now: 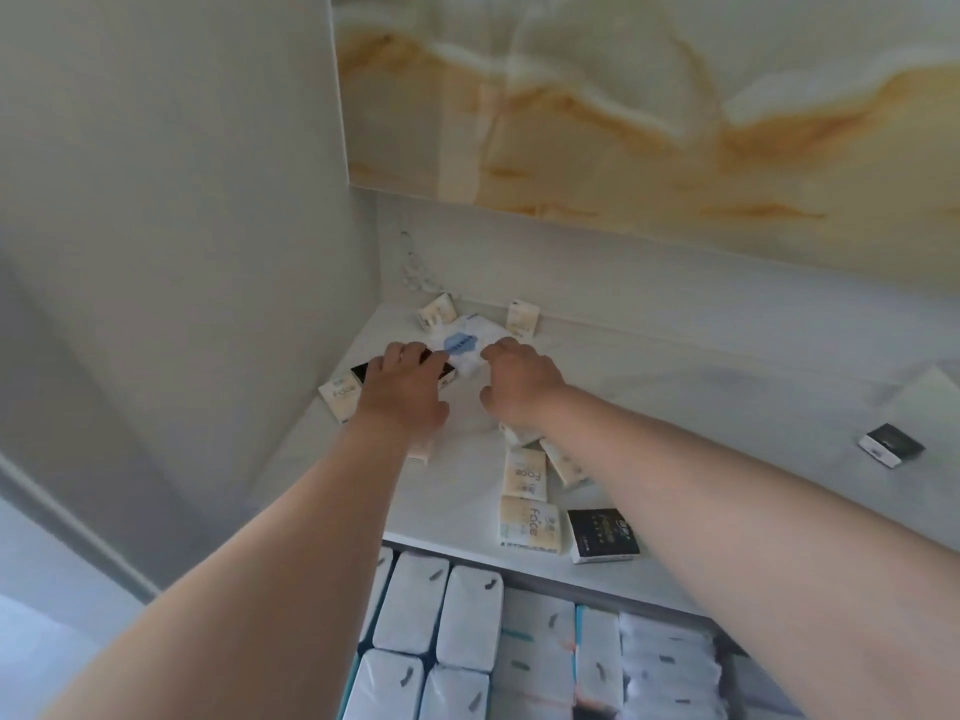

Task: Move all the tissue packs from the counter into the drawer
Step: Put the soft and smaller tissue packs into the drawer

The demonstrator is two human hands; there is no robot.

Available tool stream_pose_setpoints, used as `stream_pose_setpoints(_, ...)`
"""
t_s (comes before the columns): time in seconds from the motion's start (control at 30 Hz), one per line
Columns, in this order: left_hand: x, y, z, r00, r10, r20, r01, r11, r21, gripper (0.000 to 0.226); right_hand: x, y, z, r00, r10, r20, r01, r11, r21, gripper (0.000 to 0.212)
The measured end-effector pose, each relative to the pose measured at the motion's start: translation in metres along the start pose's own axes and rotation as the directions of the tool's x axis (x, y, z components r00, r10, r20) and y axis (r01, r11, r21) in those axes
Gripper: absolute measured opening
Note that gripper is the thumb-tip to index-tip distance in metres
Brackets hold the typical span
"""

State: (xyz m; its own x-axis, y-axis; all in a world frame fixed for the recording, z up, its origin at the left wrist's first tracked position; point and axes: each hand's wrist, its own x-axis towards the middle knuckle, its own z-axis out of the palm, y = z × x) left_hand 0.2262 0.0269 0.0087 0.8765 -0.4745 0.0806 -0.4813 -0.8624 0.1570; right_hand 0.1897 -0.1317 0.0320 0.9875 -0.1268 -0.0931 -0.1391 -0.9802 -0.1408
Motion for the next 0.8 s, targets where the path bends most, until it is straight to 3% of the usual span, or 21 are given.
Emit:
stream_pose_setpoints(0.1,0.003,-0.016,0.016,0.993,-0.097,0.066,0.104,0.989,-0.108,0.065,0.030,-0.003,0.012,0.999,-0.023,0.037,0.025,0.998,-0.051,0.063)
stream_pose_setpoints(0.17,0.002,-0.022,0.025,0.994,-0.106,0.038,0.110,0.985,-0.134,0.069,0.044,-0.004,0.021,0.999,-0.013,0.048,0.019,0.993,-0.116,0.060)
stream_pose_setpoints(0.33,0.006,-0.013,0.027,0.989,-0.150,0.001,0.148,0.975,-0.163,0.060,0.055,-0.007,0.037,0.978,-0.094,-0.188,0.029,0.945,-0.325,0.025)
stream_pose_setpoints(0.43,0.007,-0.009,0.023,0.987,-0.147,-0.064,0.138,0.983,-0.119,0.051,0.055,-0.003,0.035,0.970,-0.050,-0.238,0.014,0.988,-0.152,0.026)
stream_pose_setpoints(0.53,0.011,-0.002,0.016,0.981,-0.175,-0.089,0.154,0.967,-0.204,0.043,0.044,0.002,0.028,0.986,-0.048,-0.162,0.046,0.999,-0.014,0.029)
stream_pose_setpoints(0.63,0.008,0.006,0.012,0.979,-0.205,-0.016,0.194,0.945,-0.264,0.041,0.037,0.001,0.026,0.992,-0.088,-0.091,0.074,0.987,-0.145,0.033)
stream_pose_setpoints(0.8,-0.001,0.004,0.015,0.992,-0.127,-0.017,0.124,0.984,-0.126,0.039,0.037,0.000,0.035,0.997,-0.047,-0.065,0.034,0.981,-0.189,0.019)
